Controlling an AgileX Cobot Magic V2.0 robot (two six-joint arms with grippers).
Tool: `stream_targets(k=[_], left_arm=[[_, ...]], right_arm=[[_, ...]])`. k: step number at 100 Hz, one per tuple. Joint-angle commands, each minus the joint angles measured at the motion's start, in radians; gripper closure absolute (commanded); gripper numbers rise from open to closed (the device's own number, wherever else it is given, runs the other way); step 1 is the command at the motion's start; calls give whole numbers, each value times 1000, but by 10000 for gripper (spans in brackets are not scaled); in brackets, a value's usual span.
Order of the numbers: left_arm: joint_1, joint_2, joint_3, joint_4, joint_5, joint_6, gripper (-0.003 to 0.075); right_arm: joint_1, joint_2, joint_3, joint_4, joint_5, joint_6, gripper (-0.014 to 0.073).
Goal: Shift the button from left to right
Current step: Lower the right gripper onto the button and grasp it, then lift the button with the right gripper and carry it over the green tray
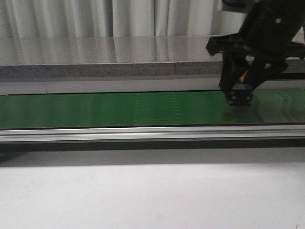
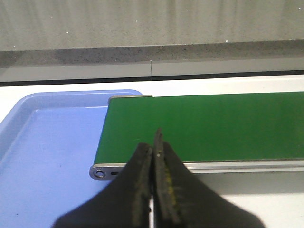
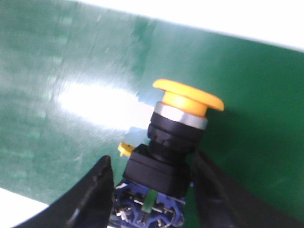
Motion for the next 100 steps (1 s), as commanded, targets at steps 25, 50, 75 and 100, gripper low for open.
stream_targets(k=[25, 50, 75, 100], left_arm=[[-7, 8, -29, -14, -79, 3, 741], [-7, 8, -29, -14, -79, 3, 741], [-7, 8, -29, -14, -79, 3, 741], [-7, 8, -29, -14, -79, 3, 741]], right_arm=[[-229, -76, -175, -214, 100, -7, 356], [-445, -69, -188, -257, 58, -9, 356], [-592, 29, -188, -255, 42, -92, 356], [-627, 146, -188, -241, 33, -92, 356]])
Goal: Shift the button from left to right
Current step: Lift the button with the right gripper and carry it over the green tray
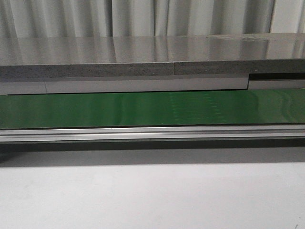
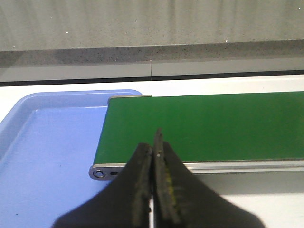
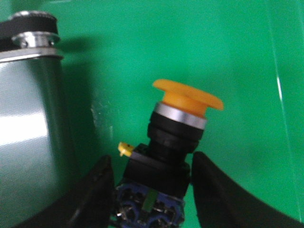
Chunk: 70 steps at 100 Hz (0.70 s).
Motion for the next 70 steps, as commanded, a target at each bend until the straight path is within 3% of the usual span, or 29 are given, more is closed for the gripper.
stream_targets(k=[1, 27, 55, 70], left_arm=[[-7, 8, -29, -14, -79, 3, 741], [-7, 8, -29, -14, -79, 3, 741], [-7, 8, -29, -14, -79, 3, 741], [-7, 8, -29, -14, -79, 3, 741]], right_arm=[[-9, -14, -35, 3, -47, -15, 356], [-9, 54, -35, 16, -49, -15, 337], [-9, 71, -35, 22, -55, -15, 108], [-13, 65, -36, 21, -56, -12, 83]])
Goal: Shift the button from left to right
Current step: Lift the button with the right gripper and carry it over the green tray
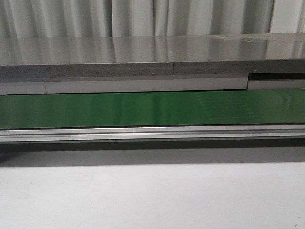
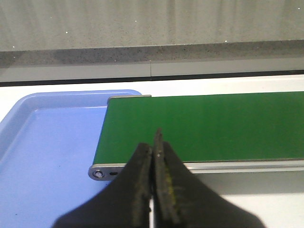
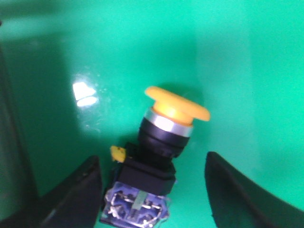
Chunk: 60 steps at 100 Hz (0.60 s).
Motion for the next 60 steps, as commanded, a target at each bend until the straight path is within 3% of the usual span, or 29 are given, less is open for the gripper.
stream_targets(k=[1, 19, 33, 60], left_arm=[[-7, 8, -29, -14, -79, 3, 741], [-7, 8, -29, -14, -79, 3, 741], [-7, 8, -29, -14, -79, 3, 741], [-7, 8, -29, -14, -79, 3, 741]], right_arm=[[-5, -65, -33, 12, -24, -2, 83], [-8, -131, -33, 17, -48, 12, 83], [13, -223, -32, 104, -79, 12, 84], [138, -450, 12, 136, -166, 11, 84]])
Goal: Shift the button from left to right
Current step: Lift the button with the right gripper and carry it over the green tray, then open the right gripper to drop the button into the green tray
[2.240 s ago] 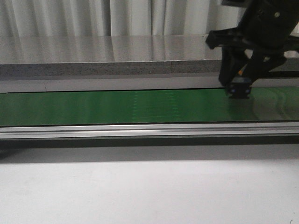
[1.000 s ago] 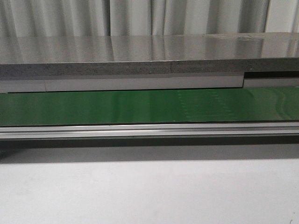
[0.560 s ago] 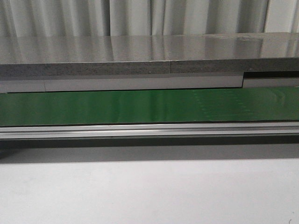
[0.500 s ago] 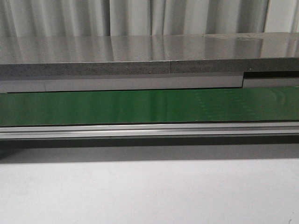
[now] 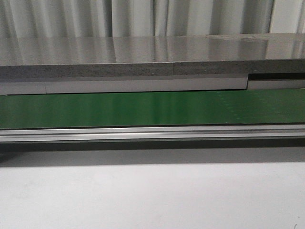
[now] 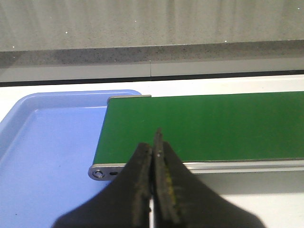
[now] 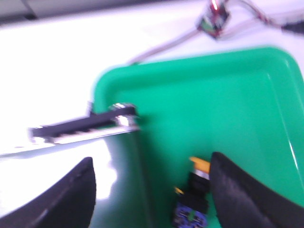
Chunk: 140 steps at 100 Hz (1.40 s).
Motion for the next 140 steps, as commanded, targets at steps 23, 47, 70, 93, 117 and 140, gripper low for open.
stream_targets(k=[23, 47, 70, 93, 117, 140], left_arm=[[-7, 8, -29, -14, -79, 3, 741], [-7, 8, -29, -14, -79, 3, 741], [-7, 8, -29, -14, -79, 3, 741], [-7, 8, -29, -14, -79, 3, 741], [-7, 8, -29, -14, -79, 3, 741], [-7, 8, -29, -14, -79, 3, 741]], right_arm=[[174, -349, 175, 42, -220, 0, 84], [265, -631, 458, 45, -381, 0, 84], [284, -937, 735, 54, -425, 0, 84], [284, -1254, 931, 54, -383, 0, 86], [284, -1431, 1004, 54, -361, 0, 319], [284, -1438, 1004, 54, -368, 0, 636]])
